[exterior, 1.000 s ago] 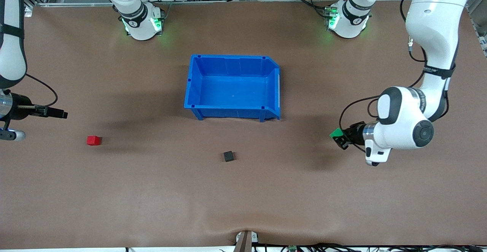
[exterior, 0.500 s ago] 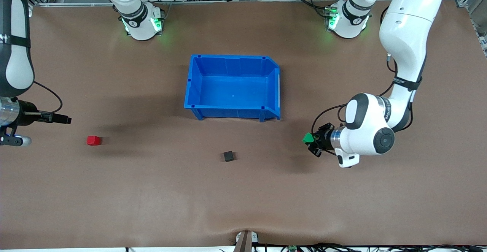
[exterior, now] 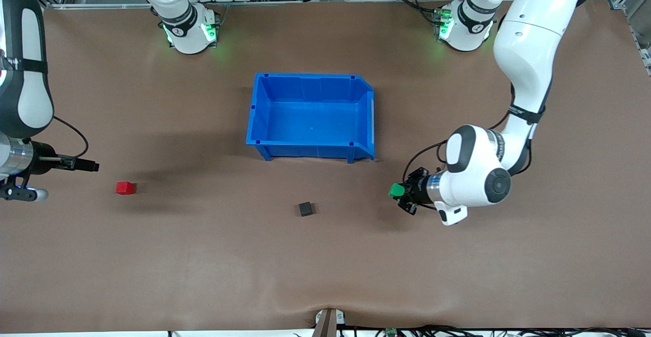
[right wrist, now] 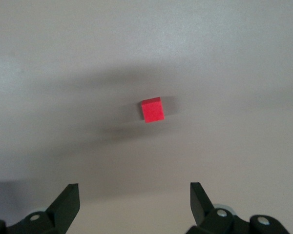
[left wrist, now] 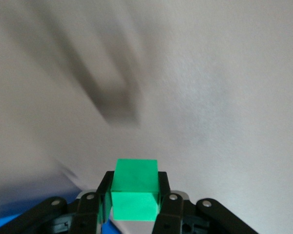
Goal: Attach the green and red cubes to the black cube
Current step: 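Carry the green cube toward the black cube while the right gripper grasps red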
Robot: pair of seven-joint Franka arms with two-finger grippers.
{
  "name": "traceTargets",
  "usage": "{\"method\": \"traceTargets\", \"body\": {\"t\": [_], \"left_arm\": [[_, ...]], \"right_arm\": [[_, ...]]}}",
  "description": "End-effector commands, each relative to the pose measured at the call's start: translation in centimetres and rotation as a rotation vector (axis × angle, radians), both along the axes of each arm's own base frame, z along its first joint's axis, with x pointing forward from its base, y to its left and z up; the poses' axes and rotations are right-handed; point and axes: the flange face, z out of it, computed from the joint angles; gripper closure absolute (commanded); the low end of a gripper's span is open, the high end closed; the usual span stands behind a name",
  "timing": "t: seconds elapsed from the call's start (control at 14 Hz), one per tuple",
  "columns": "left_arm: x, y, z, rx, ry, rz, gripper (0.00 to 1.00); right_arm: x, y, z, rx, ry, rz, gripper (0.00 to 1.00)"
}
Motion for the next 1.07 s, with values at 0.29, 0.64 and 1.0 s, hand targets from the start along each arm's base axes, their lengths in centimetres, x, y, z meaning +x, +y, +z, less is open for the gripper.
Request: {"method": "traceTargets", "body": {"t": [0.29,0.64,1.0], "left_arm": [[1.0,-4.6,-0.5,-0.007,-0.014,0.186,1.0],[0.9,-7.1,-1.3,-0.017,-0.039,0.256,1.0],[0.2,-10.0,-2.5,-0.033,-0.075,0.312,1.0]], "right_arm": [[1.1,-1.0,-3.1,0.002,-0.019,-0.011,0.0],[1.5,-1.0,-5.0,0.0,-0.017,-0.01,0.0],[1.8,-1.2,-7.3,-0.001,-0.009,-0.012,0.0]]}}
